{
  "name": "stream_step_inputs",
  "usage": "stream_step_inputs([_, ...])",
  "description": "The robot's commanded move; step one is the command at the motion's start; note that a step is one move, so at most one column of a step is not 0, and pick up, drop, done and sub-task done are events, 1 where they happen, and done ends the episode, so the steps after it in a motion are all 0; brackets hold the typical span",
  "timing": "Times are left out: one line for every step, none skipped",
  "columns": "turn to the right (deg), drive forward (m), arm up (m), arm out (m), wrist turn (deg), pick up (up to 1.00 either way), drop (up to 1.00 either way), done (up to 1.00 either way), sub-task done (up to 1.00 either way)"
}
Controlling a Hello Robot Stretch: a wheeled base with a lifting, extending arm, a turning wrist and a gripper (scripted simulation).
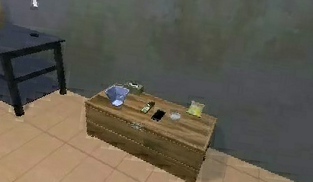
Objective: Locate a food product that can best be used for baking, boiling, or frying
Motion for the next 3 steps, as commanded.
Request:
stream_step_inputs([0.0,0.80,0.00,0.00,0.0,0.00,0.00,0.00,0.00])
stream_step_inputs([-45.0,0.00,0.00,0.00,0.0,0.00,0.00,0.00,0.00])
stream_step_inputs([-27.0,0.00,0.00,0.00,0.0,0.00,0.00,0.00,0.00])
